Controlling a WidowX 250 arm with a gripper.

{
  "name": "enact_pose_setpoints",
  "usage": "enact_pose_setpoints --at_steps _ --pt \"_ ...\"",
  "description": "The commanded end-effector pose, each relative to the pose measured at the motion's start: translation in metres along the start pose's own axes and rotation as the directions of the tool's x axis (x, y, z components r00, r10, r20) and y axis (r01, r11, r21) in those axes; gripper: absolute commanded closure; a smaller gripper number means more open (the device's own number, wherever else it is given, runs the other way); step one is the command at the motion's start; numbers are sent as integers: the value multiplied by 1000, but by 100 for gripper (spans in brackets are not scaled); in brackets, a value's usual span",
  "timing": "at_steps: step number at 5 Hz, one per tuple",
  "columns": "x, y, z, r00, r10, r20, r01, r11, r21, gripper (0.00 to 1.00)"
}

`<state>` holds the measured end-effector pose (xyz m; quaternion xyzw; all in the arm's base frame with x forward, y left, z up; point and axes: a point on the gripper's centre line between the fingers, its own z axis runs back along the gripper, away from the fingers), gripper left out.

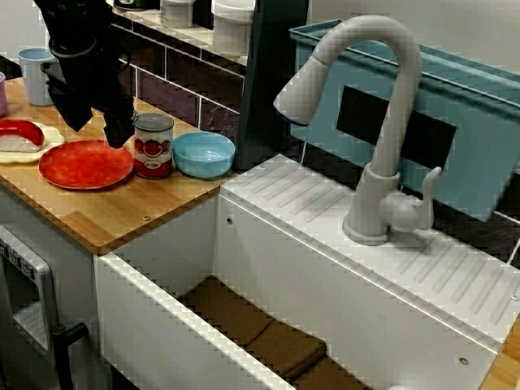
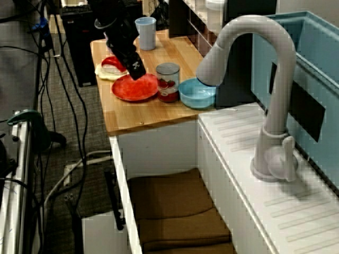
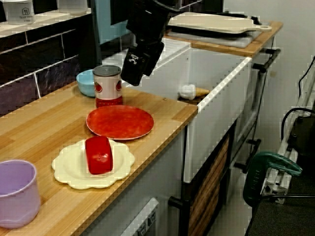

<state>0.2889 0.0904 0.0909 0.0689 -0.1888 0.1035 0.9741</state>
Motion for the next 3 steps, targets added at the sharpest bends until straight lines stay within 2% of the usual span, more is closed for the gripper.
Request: enact_pose_setpoints --at_steps 1,3 --pt "36 25 18 1000 -23 3 23 999 -39 0" --pt "53 11 19 998 5 -57 -11 995 -103 0"
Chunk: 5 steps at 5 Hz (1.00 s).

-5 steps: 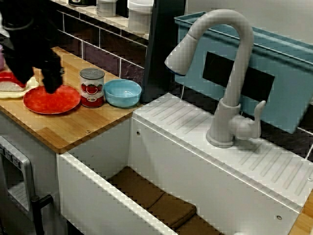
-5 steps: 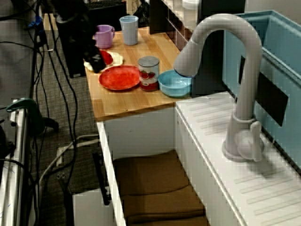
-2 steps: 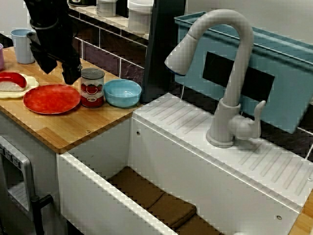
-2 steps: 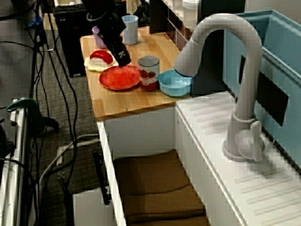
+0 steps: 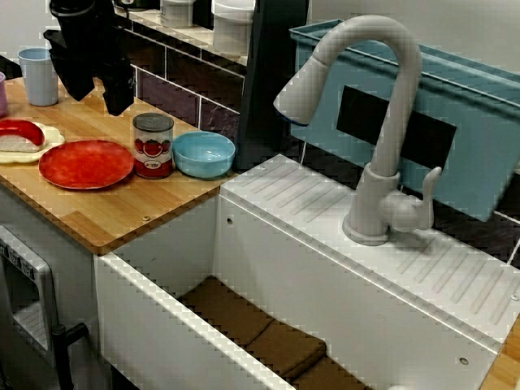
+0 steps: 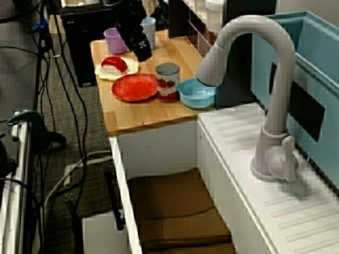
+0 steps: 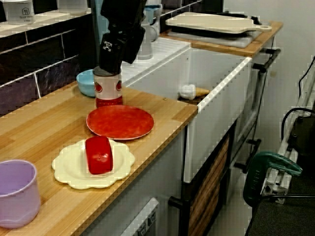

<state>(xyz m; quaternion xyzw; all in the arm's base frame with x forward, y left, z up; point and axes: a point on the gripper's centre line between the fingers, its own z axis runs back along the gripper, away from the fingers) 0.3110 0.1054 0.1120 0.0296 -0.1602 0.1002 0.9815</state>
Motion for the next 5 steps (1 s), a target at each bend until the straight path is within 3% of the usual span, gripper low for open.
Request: enact_pose_setpoints --at_steps 1,3,5 --pt "27 -9 14 1000 10 -9 -11 999 -52 0" --pt "29 -18 9 999 28 -37 -30 998 -56 0" --pt "29 -28 -4 998 57 -19 -57 998 -39 0"
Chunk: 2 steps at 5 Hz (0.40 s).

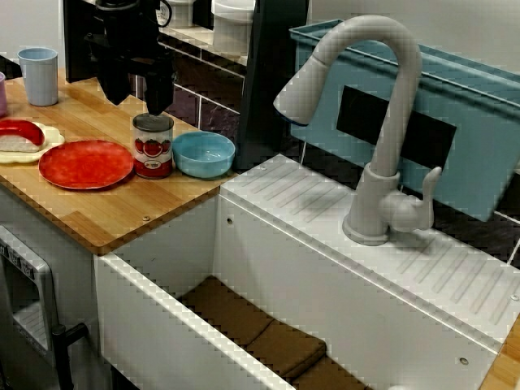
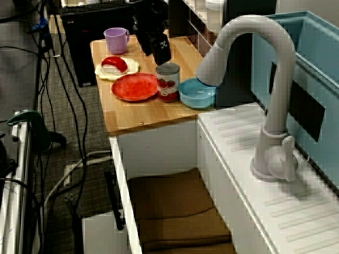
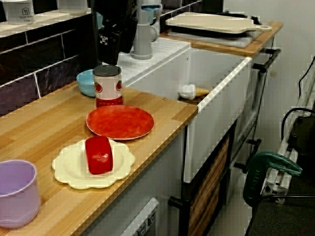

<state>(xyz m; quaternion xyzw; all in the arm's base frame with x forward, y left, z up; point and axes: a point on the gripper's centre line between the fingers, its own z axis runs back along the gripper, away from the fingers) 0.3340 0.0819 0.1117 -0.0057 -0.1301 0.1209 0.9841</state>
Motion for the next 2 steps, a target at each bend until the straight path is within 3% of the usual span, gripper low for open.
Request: enact_pose_setpoints --at_steps 1,2 --pt "15 -5 -7 998 17 54 -19 999 36 0" --pt "20 -6 -13 997 35 62 -37 998 44 0"
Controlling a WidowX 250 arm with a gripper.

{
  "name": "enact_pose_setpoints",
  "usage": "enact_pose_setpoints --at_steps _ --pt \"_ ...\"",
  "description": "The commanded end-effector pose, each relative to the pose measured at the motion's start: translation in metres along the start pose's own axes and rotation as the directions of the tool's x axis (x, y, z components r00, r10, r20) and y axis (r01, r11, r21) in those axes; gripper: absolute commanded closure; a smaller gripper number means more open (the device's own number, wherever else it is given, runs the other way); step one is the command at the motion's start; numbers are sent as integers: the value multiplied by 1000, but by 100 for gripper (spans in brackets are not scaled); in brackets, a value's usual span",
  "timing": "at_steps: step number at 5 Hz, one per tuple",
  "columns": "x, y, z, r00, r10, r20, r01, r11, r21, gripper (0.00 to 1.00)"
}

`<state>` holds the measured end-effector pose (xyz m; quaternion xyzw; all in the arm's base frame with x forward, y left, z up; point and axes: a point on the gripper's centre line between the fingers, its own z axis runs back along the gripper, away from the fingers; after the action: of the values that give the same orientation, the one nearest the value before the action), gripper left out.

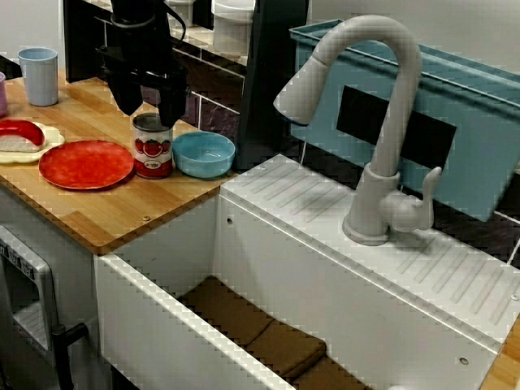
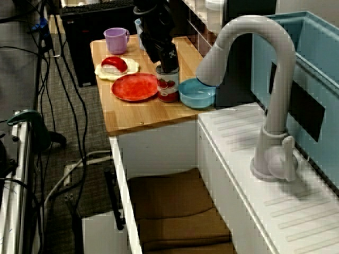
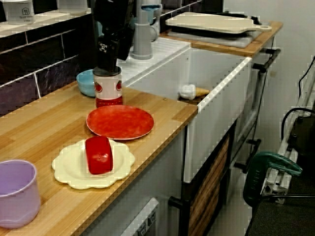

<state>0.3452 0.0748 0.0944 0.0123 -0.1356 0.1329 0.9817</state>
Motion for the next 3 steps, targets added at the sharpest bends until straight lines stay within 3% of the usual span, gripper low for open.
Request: enact_pose_setpoints --at_steps 1,3 --pt "19 3 3 999 24 43 -25 999 19 0" --pt "24 7 7 999 16 30 -17 1000 25 0"
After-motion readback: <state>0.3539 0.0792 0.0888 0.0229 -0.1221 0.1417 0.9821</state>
